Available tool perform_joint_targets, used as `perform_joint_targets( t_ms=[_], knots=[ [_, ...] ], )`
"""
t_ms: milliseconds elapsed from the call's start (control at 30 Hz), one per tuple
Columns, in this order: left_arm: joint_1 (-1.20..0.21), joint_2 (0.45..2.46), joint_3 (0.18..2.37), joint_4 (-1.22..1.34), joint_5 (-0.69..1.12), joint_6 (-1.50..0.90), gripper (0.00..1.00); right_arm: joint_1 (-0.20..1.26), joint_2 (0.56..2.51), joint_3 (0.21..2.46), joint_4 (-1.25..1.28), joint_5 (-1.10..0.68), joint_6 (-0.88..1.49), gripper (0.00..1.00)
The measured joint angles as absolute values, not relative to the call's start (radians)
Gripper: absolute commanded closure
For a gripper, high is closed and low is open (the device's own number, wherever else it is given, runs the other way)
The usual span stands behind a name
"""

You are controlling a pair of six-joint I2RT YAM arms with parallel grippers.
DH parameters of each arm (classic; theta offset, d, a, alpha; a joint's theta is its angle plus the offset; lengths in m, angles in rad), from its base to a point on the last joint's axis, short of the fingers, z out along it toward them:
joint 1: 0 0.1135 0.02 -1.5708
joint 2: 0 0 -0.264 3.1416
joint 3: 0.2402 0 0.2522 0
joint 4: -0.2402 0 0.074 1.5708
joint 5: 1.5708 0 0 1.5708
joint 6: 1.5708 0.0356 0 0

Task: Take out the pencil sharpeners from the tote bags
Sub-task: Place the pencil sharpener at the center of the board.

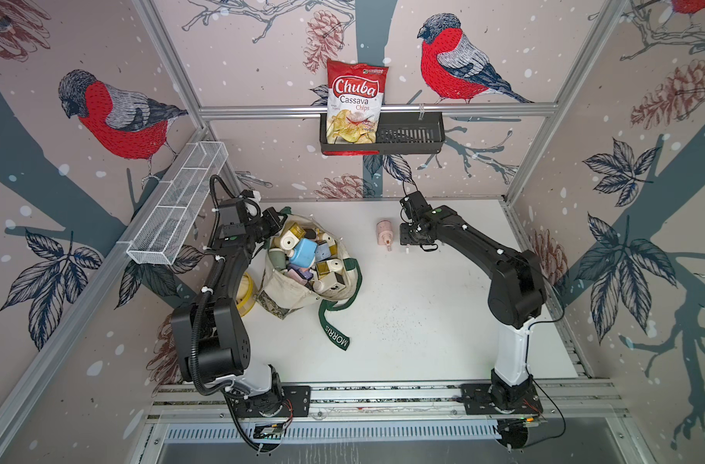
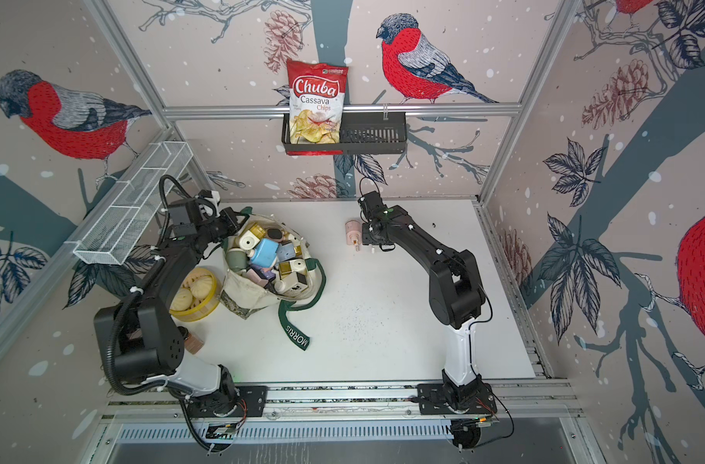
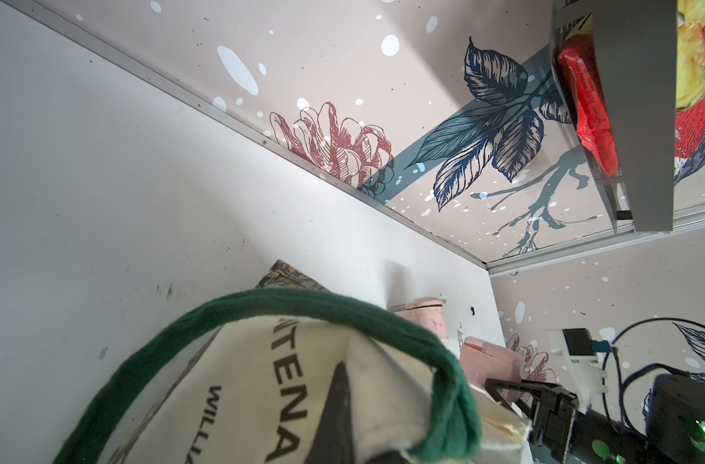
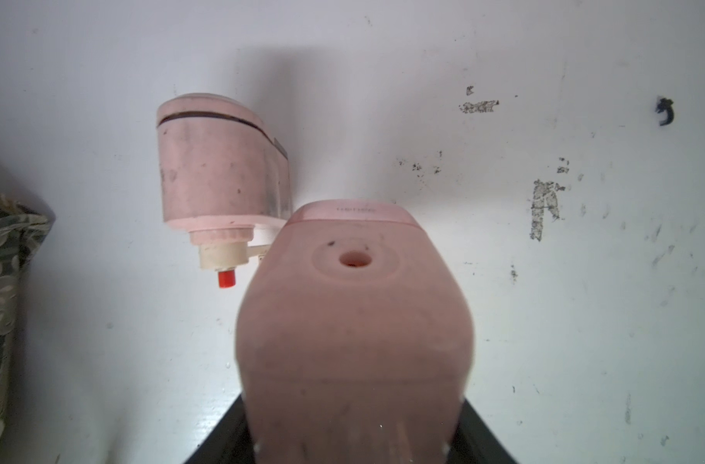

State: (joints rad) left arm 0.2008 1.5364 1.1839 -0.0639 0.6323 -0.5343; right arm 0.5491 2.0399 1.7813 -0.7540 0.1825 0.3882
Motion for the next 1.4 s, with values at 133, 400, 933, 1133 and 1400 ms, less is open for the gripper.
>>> perform_joint_targets(
  t_ms=[133, 400, 933, 1133, 1400],
  knots=[
    [0.202, 1.536, 1.184, -0.064, 0.633, -0.534, 1.0, 0.532, 2.142, 1.891, -0.78, 0.179, 0.388, 0.65],
    [0.207, 1.536, 1.184, -0.064, 0.641, -0.535, 1.0, 0.523, 2.305, 2.102, -0.859, 0.171, 0.369, 0.63],
    [0.211, 1.536, 1.184, -0.064, 0.651, -0.546, 1.0, 0.516, 2.414, 2.244, -0.945, 0.121, 0.366, 0.59],
    [0.212, 1.536, 1.184, -0.064, 0.652, -0.547, 1.0, 0.517, 2.416, 2.244, -0.954, 0.11, 0.366, 0.56],
    [0.212, 1.536, 1.184, -0.063, 0.652, -0.55, 1.0, 0.517, 2.424, 2.244, -0.958, 0.104, 0.365, 0.46]
  ],
)
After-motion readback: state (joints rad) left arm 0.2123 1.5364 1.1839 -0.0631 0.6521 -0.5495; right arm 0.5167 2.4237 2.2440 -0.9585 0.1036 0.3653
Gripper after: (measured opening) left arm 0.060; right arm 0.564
